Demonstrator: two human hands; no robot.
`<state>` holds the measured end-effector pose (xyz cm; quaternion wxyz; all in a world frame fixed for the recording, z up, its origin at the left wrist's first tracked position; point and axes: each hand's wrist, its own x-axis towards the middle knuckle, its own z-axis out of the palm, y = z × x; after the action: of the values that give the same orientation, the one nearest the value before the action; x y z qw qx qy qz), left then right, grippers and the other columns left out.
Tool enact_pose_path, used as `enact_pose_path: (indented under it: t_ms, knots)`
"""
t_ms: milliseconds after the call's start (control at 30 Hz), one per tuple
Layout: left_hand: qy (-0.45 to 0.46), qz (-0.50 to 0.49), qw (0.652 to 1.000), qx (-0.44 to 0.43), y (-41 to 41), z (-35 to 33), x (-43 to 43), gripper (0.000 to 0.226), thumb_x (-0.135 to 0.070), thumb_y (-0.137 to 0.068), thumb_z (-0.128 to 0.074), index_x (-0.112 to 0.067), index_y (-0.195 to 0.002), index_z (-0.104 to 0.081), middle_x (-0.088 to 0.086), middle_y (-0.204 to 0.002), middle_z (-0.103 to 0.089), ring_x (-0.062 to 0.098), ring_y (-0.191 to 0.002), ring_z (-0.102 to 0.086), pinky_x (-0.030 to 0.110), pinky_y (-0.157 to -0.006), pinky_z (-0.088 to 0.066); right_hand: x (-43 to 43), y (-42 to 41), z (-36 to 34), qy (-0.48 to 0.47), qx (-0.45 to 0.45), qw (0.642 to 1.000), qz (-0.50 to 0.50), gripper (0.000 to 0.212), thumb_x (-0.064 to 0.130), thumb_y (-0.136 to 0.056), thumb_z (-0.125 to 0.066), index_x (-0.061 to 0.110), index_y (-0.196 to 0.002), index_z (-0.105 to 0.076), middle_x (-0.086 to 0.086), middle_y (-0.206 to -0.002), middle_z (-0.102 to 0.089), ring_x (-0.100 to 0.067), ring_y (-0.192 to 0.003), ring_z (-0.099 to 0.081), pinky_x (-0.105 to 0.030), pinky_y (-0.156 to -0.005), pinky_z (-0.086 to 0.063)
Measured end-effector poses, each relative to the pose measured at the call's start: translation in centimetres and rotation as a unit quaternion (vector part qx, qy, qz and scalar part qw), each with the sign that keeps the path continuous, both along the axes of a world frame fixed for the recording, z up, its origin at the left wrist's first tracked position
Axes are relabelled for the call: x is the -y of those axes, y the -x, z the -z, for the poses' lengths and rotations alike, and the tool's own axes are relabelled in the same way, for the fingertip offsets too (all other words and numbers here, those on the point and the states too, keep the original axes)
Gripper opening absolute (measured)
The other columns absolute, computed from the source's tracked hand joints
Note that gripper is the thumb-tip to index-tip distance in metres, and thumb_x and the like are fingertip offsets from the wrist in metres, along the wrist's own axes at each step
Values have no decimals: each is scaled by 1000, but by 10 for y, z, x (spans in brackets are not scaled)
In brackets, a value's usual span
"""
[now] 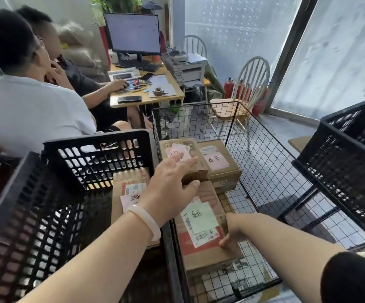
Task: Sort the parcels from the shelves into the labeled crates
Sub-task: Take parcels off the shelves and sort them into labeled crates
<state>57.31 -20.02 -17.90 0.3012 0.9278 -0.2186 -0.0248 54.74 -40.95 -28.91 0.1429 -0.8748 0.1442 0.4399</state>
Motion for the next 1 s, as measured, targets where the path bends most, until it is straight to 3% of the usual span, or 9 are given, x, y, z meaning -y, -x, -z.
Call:
enact_pose_path:
  t_ms: [200,367,500,600,667,867,1000]
  knots:
    - [-62,38,997,2,0,0,3,63,-48,-96,-51,-40,-152,-24,-7,-161,-21,13,-147,-13,39,-119,-13,6,-3,-24,15,70,996,-50,88,41,-77,-78,27,-149,-30,2,-142,-52,-21,-123,-53,-43,-106,-42]
    - [-77,66,994,36,9,-7,10,65,-49,-95,-51,-40,-153,-22,-6,-161,-21,15,-148,-14,39,-119,-10,7,14,-78,42,224,972,-51,96,62,-78,-68,29,-154,-19,2,-156,-34,-19,-140,-37,-44,-113,-33]
    - [-88,113,985,92,27,-13,16,67,-53,-94,-49,-41,-153,-20,-4,-161,-21,18,-148,-13,42,-119,-7,-13,69,-122,48,398,916,10,91,66,-77,-64,37,-152,-21,11,-153,-36,-13,-138,-36,-40,-112,-33]
    - [-68,161,974,144,43,-25,19,67,-58,-92,-50,-45,-151,-19,-6,-162,-19,21,-149,-12,49,-120,-12,-31,133,-140,87,495,863,38,89,74,-81,-48,41,-153,-8,12,-161,-16,-8,-148,-12,-32,-119,-12]
    - [-51,192,964,178,56,-35,24,69,-60,-91,-49,-46,-151,-17,-9,-162,-17,20,-149,-11,49,-120,-11,-40,177,-148,125,549,823,78,88,78,-80,-42,43,-153,-7,12,-162,-13,-8,-148,-9,-29,-117,-6]
    - [43,358,900,245,152,-57,62,71,-58,-90,-54,-44,-152,-20,-10,-161,-22,15,-147,-12,44,-121,-8,-67,321,-164,256,566,752,220,91,84,-74,-26,44,-153,-8,20,-159,-2,-1,-147,6,-32,-122,-6]
    - [71,462,845,260,239,-60,84,72,-58,-90,-55,-41,-152,-24,-7,-161,-25,18,-148,-19,44,-121,-16,-92,421,-177,324,545,713,300,91,78,-75,-36,37,-154,-17,12,-161,-15,-5,-148,-4,-36,-121,-13]
